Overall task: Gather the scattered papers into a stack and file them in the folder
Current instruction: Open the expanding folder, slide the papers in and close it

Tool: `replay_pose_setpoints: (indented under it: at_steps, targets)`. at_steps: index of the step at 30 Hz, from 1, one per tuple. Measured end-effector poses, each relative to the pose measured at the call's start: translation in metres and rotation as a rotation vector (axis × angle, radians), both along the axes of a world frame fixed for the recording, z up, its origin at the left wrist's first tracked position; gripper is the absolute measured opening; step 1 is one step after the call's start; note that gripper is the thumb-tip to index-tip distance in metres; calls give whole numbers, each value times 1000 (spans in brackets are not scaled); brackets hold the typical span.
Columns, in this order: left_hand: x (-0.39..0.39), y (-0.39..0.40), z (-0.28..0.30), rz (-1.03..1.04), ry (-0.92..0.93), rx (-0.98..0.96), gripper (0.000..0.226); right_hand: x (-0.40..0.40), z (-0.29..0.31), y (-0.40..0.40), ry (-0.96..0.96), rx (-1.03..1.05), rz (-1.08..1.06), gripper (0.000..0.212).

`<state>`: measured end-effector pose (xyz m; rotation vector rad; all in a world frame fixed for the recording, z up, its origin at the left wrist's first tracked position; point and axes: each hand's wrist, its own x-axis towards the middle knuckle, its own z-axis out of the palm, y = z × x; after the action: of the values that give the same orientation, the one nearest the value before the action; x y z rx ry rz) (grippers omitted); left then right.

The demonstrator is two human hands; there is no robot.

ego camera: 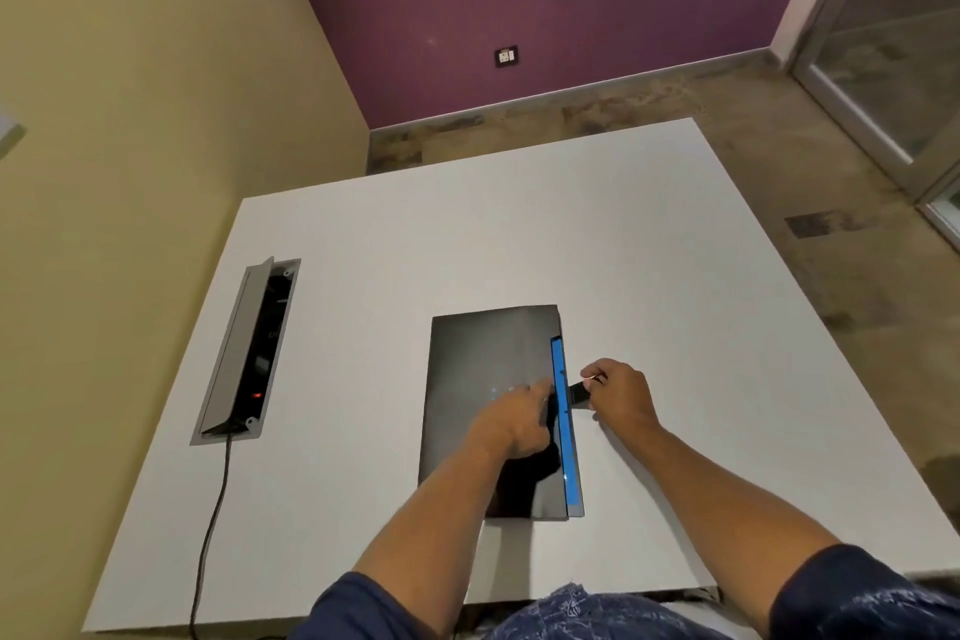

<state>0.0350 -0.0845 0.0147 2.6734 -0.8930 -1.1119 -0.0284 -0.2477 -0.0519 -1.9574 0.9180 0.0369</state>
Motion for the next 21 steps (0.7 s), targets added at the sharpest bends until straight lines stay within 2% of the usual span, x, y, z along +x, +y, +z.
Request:
replay_pose_setpoints:
  at_steps: [7, 10, 15, 21]
  targets:
    - [-1, 19, -27, -192, -114, 201, 80, -10, -4, -22, 12, -52, -28, 24]
    - [-2, 26, -31, -205, -93, 246, 83, -12, -7, -20, 18, -71, -7, 26]
    - [-5, 29, -40, -216, -39, 274, 83, -9, -9, -3, 31, -113, 151, 23]
    - [-6, 30, -45, -261, -60, 296, 83, -9, -23, 15, 126, -273, 432, 17]
